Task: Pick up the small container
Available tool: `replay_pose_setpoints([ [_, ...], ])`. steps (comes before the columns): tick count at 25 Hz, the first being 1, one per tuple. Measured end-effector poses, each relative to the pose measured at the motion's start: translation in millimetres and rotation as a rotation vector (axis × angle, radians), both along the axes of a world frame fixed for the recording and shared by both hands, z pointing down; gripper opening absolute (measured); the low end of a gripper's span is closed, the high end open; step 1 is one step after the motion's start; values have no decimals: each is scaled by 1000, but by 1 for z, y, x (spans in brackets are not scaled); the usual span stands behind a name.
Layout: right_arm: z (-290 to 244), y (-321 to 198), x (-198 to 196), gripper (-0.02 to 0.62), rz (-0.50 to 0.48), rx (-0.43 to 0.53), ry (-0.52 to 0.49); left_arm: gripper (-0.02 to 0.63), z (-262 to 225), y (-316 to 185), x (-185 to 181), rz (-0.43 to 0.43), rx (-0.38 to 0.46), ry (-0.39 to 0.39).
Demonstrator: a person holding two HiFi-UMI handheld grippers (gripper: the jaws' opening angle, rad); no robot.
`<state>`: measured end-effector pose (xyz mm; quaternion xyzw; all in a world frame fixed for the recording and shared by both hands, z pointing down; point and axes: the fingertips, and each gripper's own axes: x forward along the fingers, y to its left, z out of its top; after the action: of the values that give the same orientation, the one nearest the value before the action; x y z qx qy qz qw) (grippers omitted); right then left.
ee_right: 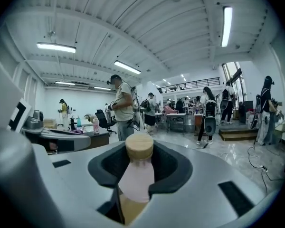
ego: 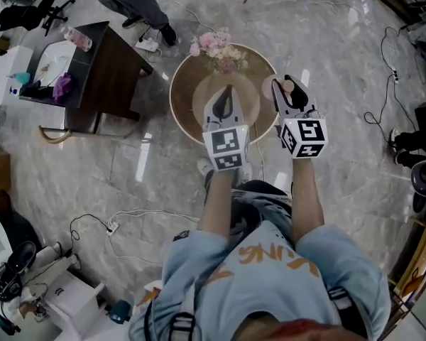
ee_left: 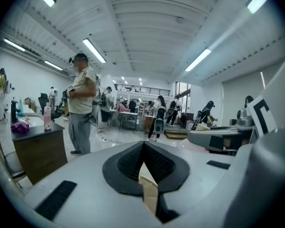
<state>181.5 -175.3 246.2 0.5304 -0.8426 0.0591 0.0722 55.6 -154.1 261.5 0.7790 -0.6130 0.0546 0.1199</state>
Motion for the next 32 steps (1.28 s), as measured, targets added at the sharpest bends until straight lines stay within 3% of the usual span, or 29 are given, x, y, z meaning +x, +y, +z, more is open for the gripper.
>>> replay_pose_setpoints([
  [8, -54, -10, 7, 144, -35, 69, -96, 23, -52, -15, 5, 4, 90, -41],
  [16, -90, -16, 4, 144, -47, 135, -101, 23, -88, -19, -4, -10, 155, -75],
  [32, -82, -12, -3, 144, -62, 127, -77, 23, -84, -12, -15, -35, 147, -93],
])
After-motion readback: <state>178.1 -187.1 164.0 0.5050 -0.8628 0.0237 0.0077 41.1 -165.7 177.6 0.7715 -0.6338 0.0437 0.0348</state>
